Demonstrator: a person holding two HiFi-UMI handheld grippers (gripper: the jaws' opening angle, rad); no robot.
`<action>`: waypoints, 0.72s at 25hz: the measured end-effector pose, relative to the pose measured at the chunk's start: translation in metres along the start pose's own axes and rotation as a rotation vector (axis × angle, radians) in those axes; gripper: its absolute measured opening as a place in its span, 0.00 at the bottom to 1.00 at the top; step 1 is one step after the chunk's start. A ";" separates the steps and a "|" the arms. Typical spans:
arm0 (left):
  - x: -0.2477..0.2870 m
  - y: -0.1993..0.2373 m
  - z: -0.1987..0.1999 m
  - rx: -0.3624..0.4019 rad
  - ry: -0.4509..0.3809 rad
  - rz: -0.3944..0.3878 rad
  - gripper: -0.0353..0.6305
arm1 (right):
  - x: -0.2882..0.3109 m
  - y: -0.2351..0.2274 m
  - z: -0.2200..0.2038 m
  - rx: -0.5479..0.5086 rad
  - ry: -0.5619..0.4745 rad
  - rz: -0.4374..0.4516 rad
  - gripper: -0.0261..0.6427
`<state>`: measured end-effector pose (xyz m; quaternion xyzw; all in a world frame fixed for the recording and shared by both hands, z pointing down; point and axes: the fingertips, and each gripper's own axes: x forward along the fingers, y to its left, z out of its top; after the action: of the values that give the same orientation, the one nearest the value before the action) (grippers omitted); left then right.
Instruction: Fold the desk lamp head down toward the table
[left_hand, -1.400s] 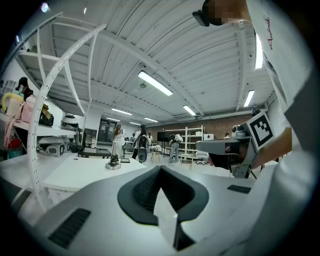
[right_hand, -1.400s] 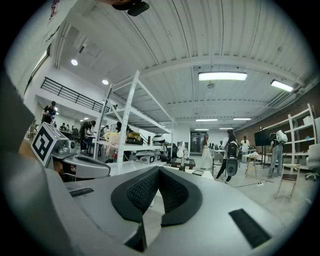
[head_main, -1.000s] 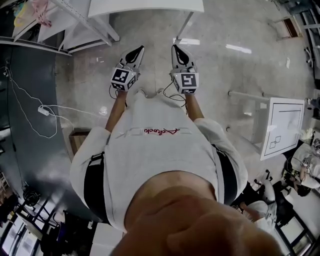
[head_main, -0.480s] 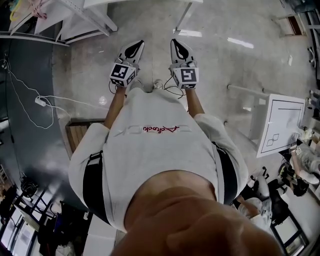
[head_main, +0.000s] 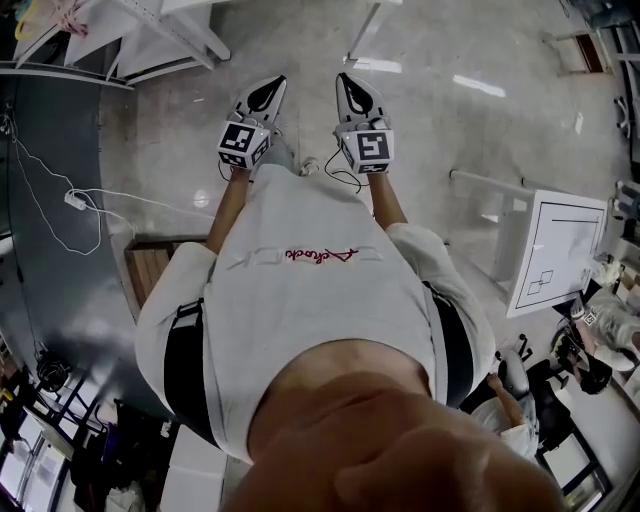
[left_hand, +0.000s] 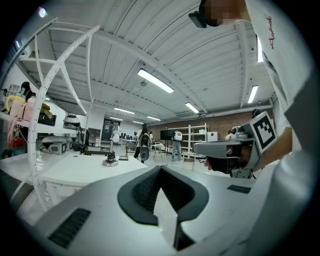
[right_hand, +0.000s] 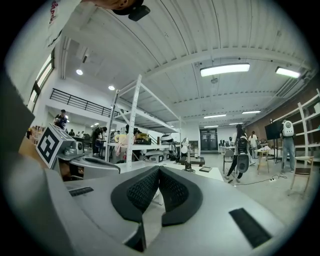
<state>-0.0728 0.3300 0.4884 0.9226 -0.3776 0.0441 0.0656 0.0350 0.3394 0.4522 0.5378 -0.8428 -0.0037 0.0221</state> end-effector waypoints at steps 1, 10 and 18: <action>0.002 0.001 0.000 0.001 0.000 0.001 0.09 | 0.002 -0.001 0.000 -0.001 -0.001 0.003 0.08; 0.031 0.023 -0.001 -0.002 -0.008 0.008 0.09 | 0.033 -0.015 -0.003 -0.024 -0.002 0.022 0.08; 0.070 0.059 0.006 -0.005 -0.027 0.010 0.09 | 0.080 -0.039 -0.004 -0.042 0.006 0.033 0.08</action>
<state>-0.0640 0.2391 0.4973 0.9210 -0.3831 0.0312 0.0629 0.0369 0.2507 0.4574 0.5231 -0.8513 -0.0195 0.0357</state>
